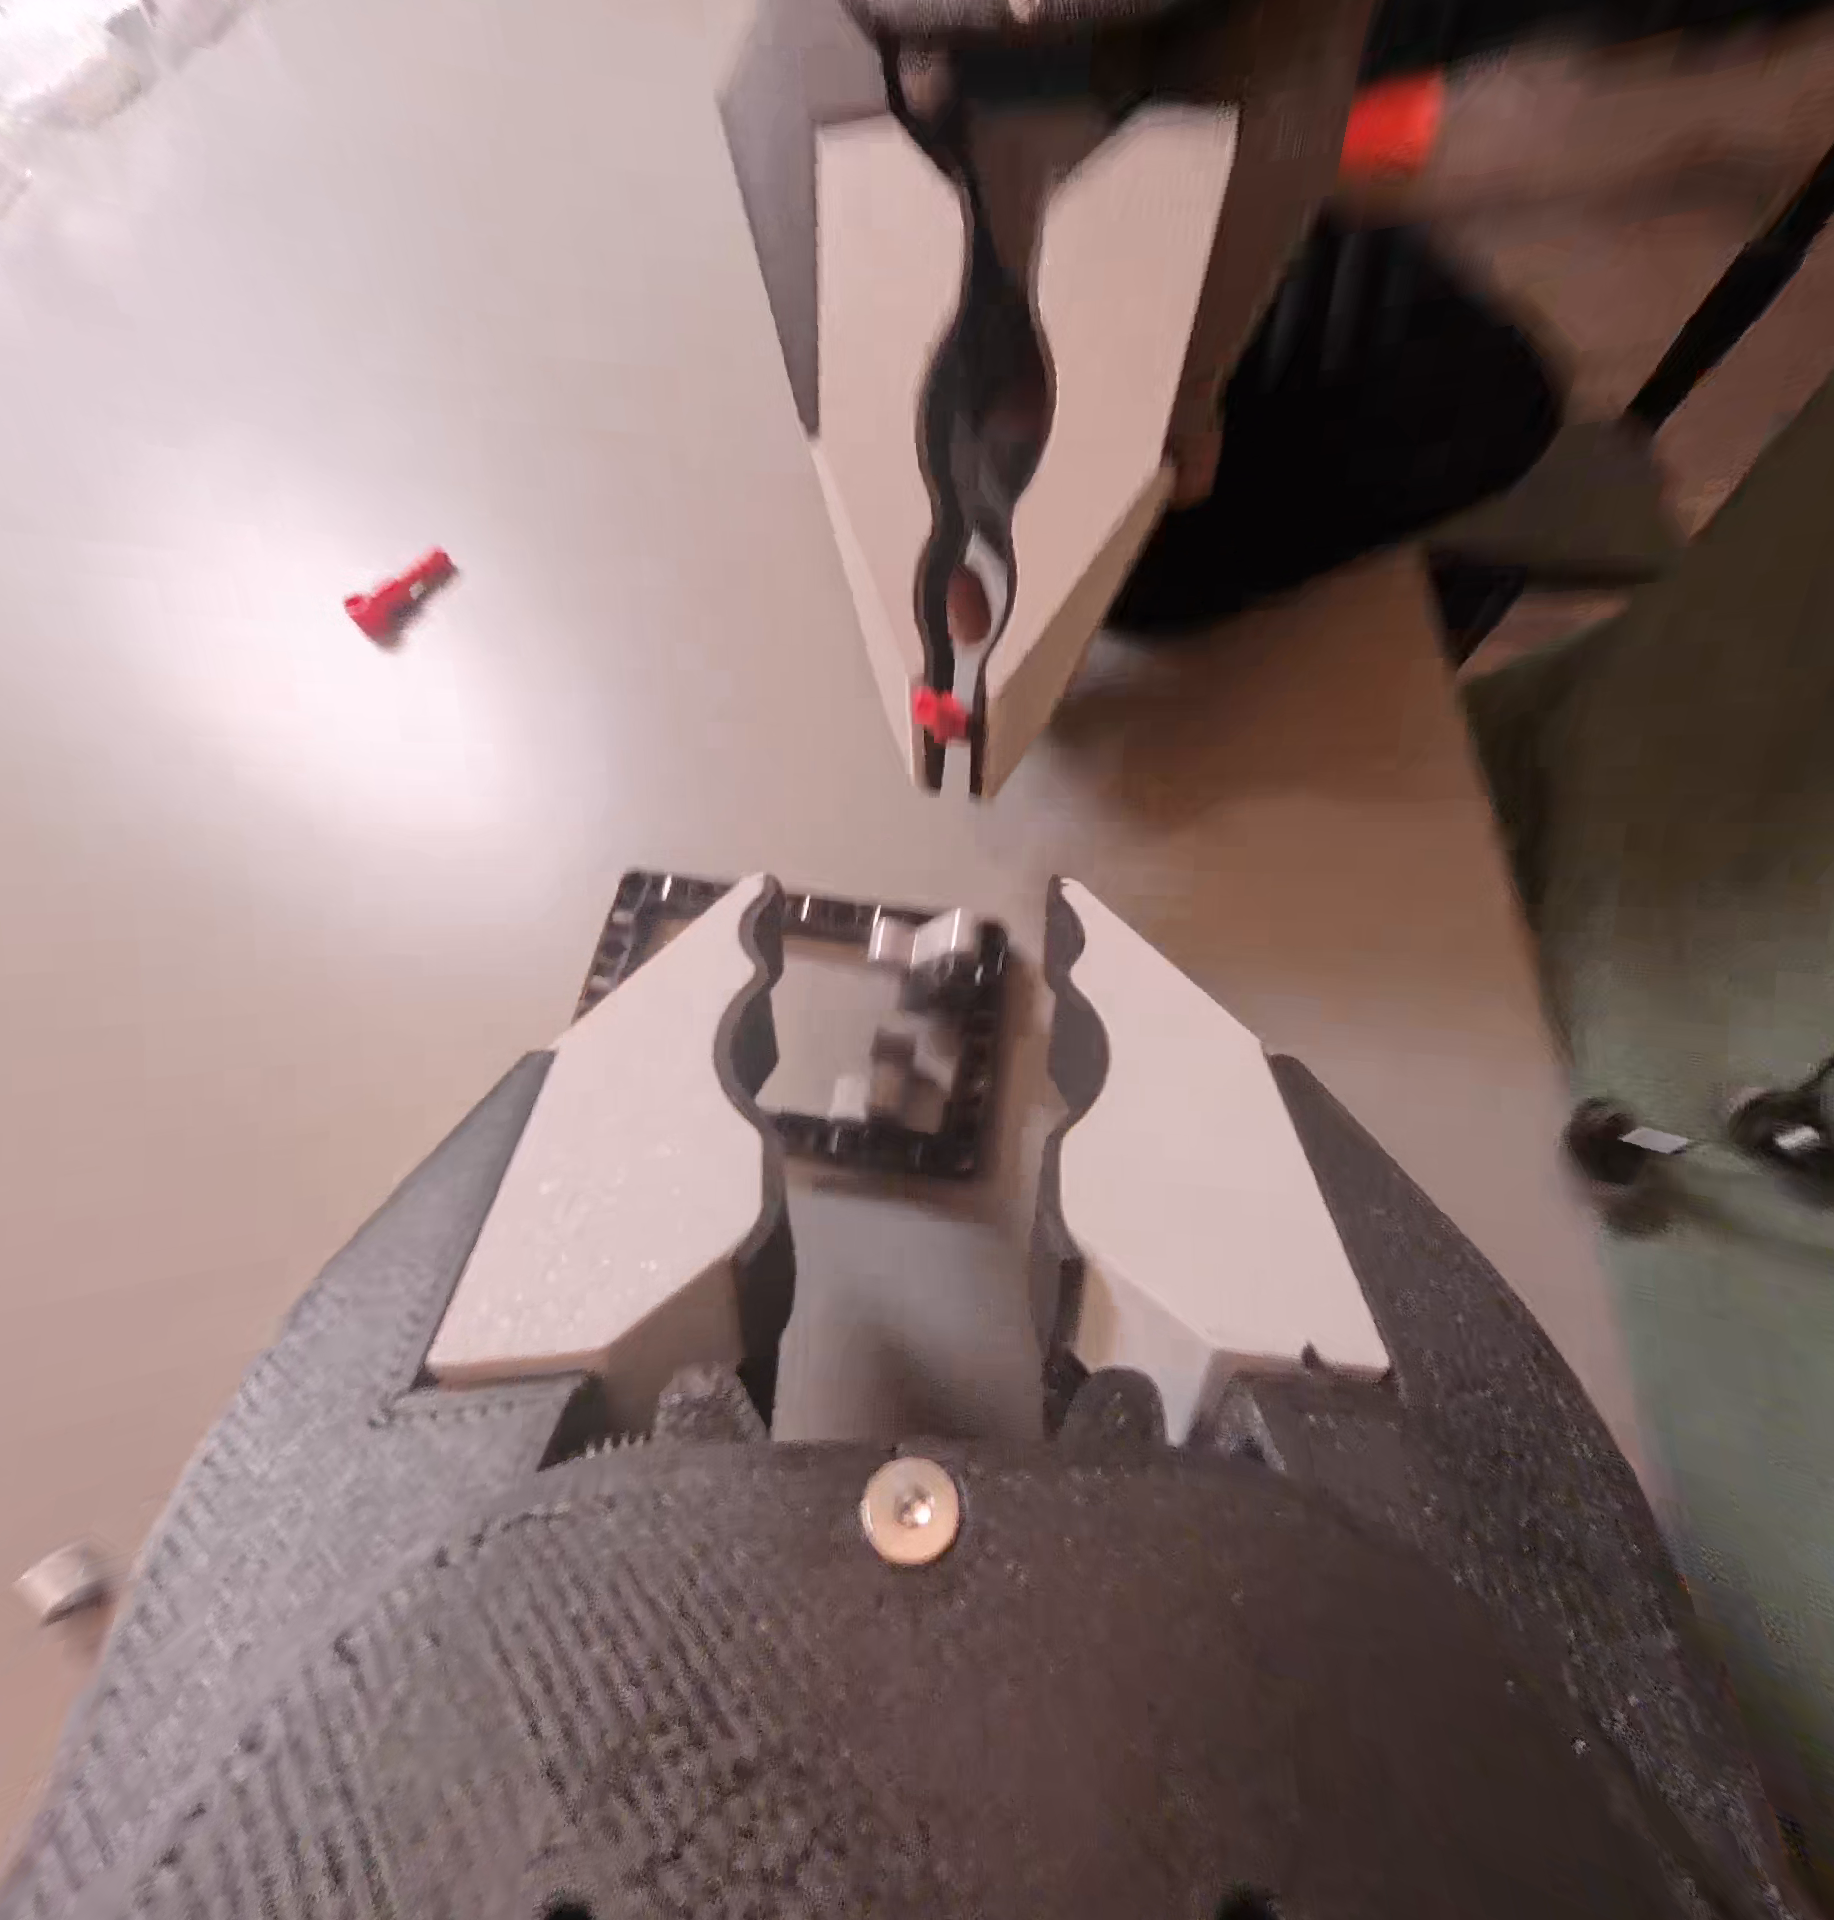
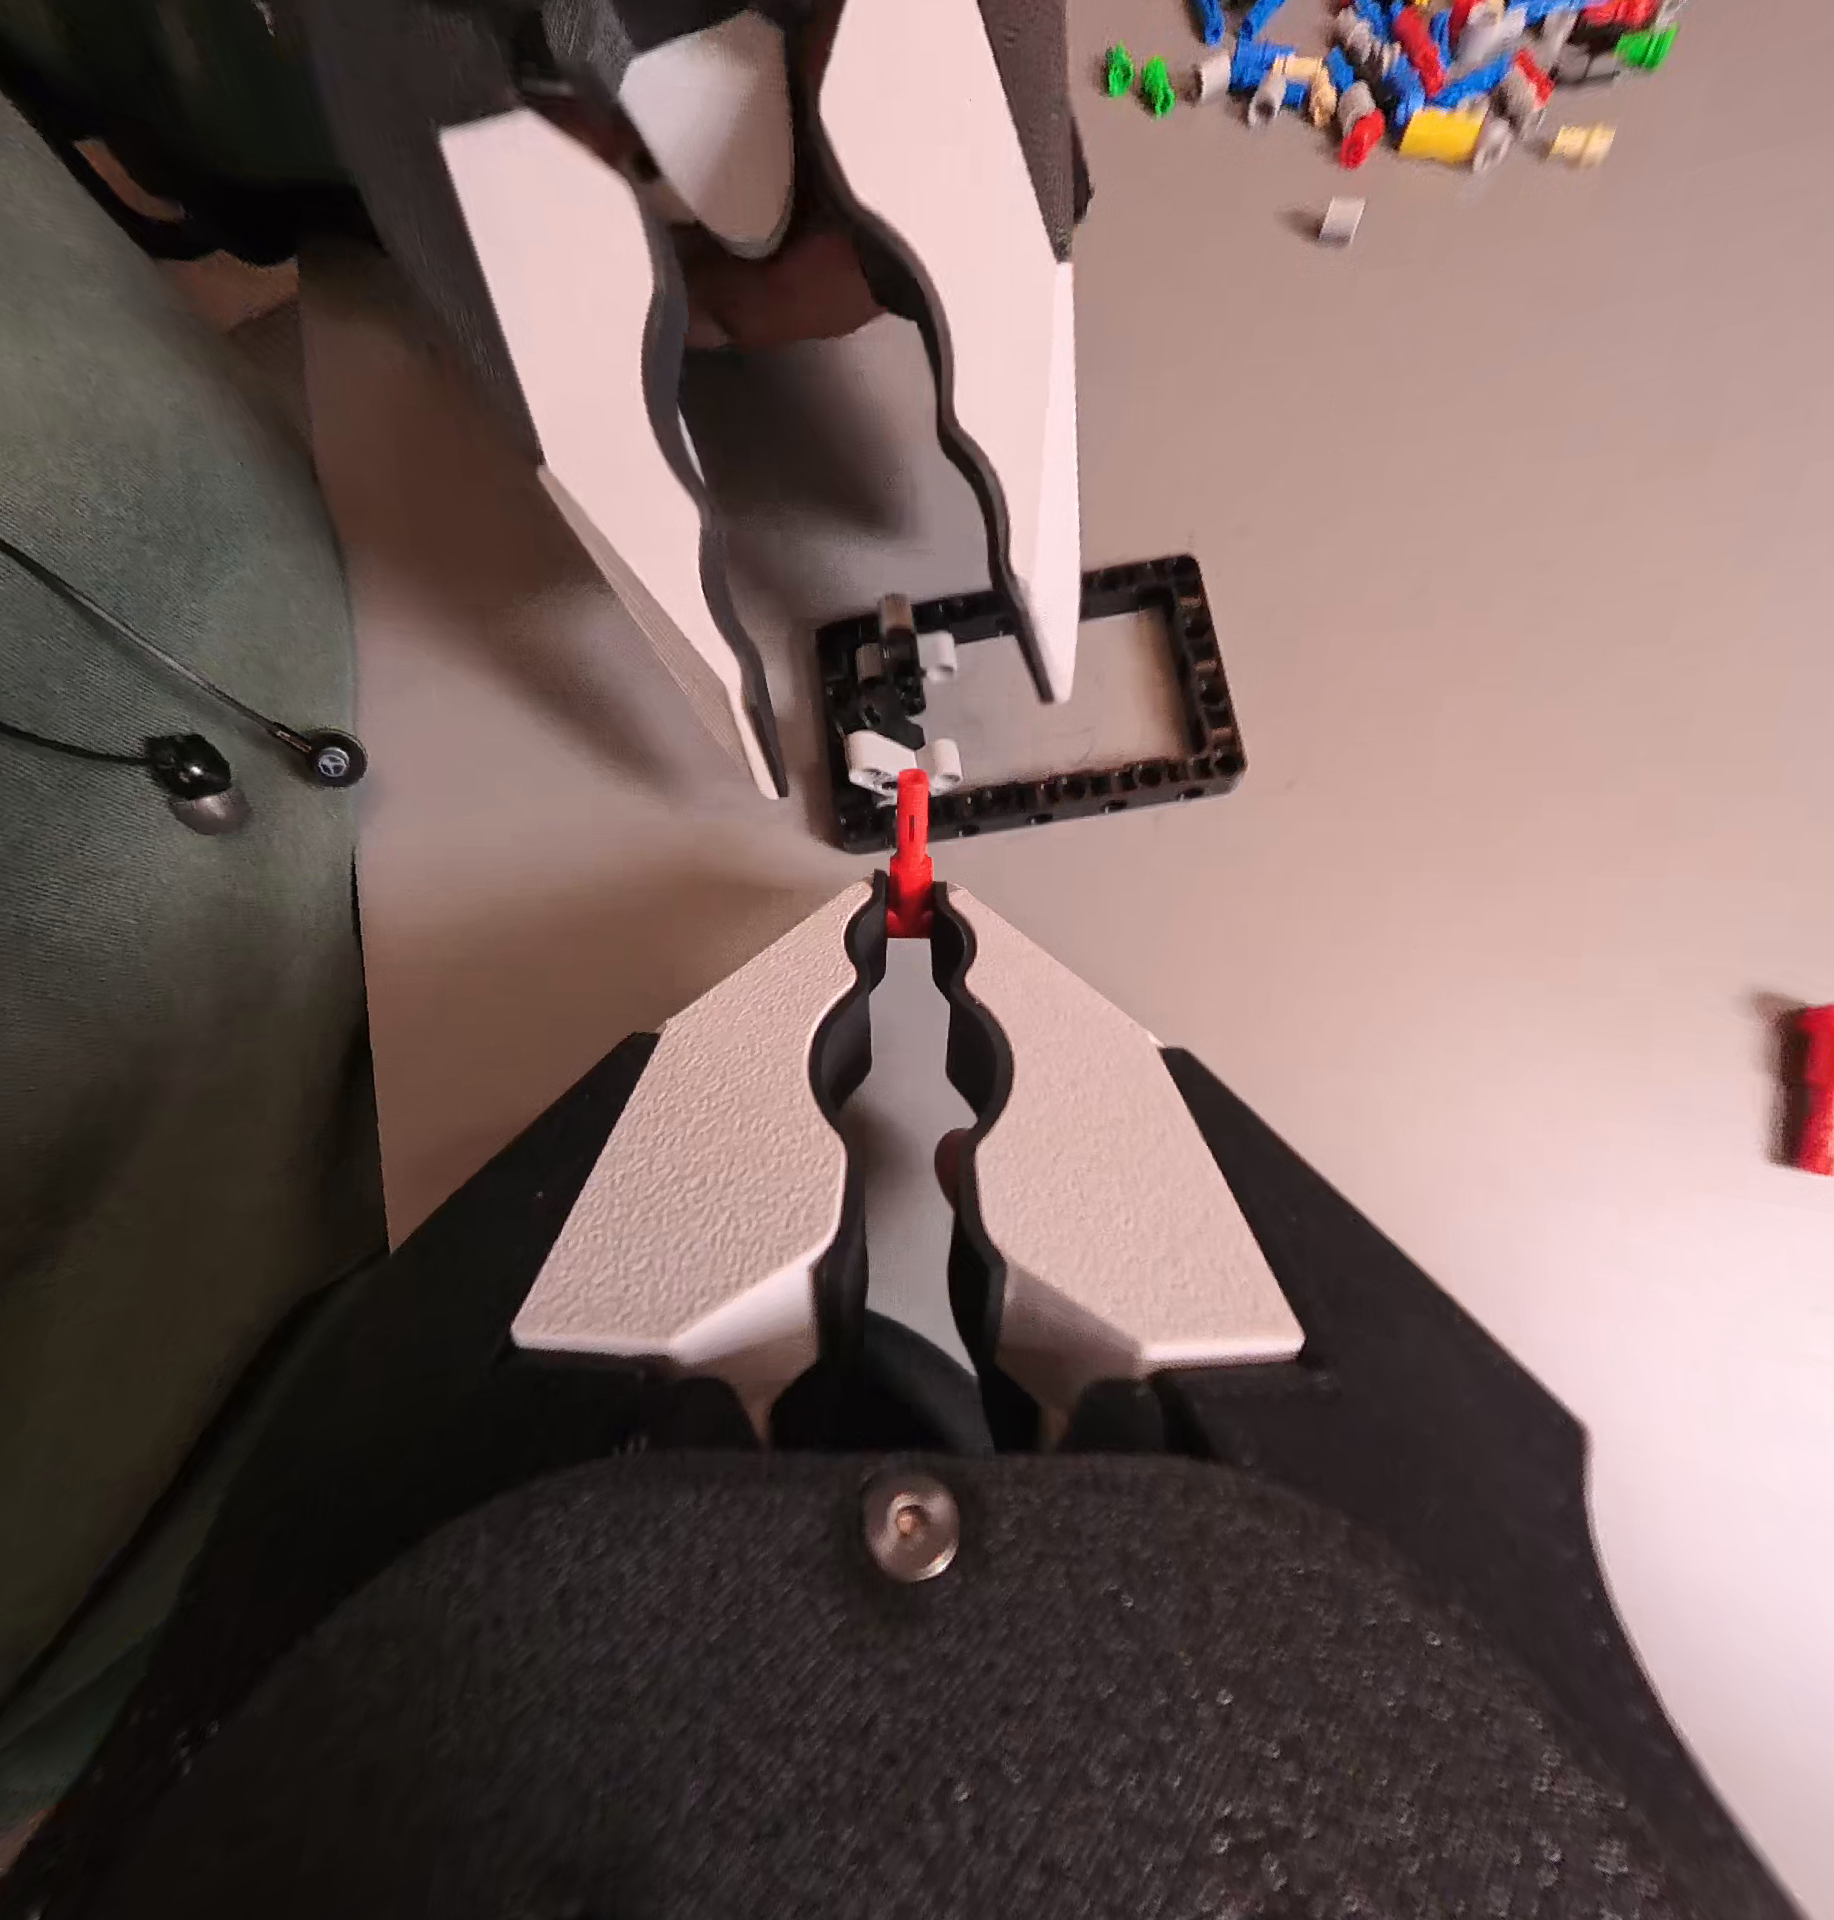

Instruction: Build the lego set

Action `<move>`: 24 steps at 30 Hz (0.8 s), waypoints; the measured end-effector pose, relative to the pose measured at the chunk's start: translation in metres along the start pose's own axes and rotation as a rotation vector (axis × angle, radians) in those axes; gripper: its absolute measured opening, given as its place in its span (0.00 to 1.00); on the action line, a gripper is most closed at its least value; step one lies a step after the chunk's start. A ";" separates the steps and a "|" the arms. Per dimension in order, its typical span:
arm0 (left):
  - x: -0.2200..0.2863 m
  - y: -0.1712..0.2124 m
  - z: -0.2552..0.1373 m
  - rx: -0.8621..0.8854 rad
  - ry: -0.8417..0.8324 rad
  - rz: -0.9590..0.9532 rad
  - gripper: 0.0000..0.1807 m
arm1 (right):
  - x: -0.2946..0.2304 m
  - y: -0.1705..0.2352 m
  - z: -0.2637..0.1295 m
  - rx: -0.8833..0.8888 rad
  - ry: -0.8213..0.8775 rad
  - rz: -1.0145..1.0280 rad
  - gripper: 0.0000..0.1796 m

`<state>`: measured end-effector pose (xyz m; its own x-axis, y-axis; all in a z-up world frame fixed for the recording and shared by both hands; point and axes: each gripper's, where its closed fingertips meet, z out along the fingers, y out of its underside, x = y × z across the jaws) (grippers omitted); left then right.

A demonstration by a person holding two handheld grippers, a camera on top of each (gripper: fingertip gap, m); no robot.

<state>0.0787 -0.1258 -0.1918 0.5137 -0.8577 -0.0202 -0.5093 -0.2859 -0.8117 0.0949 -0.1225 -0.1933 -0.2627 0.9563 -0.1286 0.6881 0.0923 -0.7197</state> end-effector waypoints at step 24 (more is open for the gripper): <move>0.001 -0.087 -0.060 0.584 0.084 -0.302 0.01 | -0.013 -0.082 -0.047 0.583 0.285 -0.259 0.05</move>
<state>0.0825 -0.1268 -0.0861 0.5079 -0.8131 0.2843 0.1193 -0.2604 -0.9581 0.0741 -0.1291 -0.1004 -0.1266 0.9666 0.2230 0.1308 0.2391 -0.9621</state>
